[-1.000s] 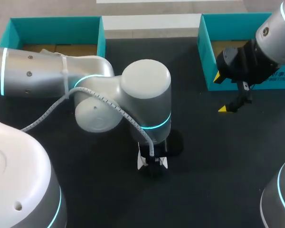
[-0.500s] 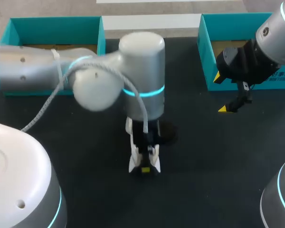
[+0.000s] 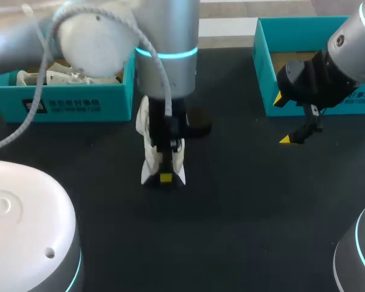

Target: Take the shoe out of the shoebox, open the shoe tongue, remove and reinsert the insole, then place the shoe into the shoebox

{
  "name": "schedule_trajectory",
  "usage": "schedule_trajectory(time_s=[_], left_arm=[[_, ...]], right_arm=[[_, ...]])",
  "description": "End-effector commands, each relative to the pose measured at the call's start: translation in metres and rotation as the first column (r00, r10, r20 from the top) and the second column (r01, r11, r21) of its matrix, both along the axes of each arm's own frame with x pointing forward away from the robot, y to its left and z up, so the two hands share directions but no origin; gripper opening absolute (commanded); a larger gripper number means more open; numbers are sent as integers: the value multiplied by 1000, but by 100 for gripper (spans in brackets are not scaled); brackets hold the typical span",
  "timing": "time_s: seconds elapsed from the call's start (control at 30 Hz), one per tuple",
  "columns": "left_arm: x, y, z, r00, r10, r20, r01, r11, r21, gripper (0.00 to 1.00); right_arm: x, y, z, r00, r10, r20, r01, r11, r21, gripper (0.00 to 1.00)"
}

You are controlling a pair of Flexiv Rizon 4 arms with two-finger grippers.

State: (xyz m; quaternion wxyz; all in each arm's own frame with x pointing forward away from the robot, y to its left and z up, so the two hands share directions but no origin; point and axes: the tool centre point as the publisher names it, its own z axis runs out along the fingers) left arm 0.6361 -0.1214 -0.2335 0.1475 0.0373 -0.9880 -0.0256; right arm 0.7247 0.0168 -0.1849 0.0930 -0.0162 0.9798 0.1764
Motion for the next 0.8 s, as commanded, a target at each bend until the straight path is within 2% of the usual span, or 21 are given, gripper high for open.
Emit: schedule_trajectory(time_s=[0.03, 0.4, 0.43, 0.57, 0.8], left_arm=[[0, 14, 17, 1000, 2, 19, -2, 1000, -15, 0], [1, 17, 21, 1000, -15, 6, 16, 999, -35, 0], [4, 24, 26, 999, -33, -21, 32, 998, -50, 0], [27, 50, 45, 998, -65, 6, 65, 997, -52, 0], [69, 90, 59, 991, -135, -16, 134, 990, -49, 0]], right_arm=[[1, 1, -1, 1000, 0, -1, 0, 1000, -2, 100], [1, 1, -1, 1000, 0, -1, 0, 1000, -2, 100], [1, 1, -1, 1000, 0, -1, 0, 1000, -2, 100], [1, 1, -1, 1000, 0, -1, 0, 1000, -2, 100], [1, 1, -1, 1000, 0, -1, 0, 1000, -2, 100]])
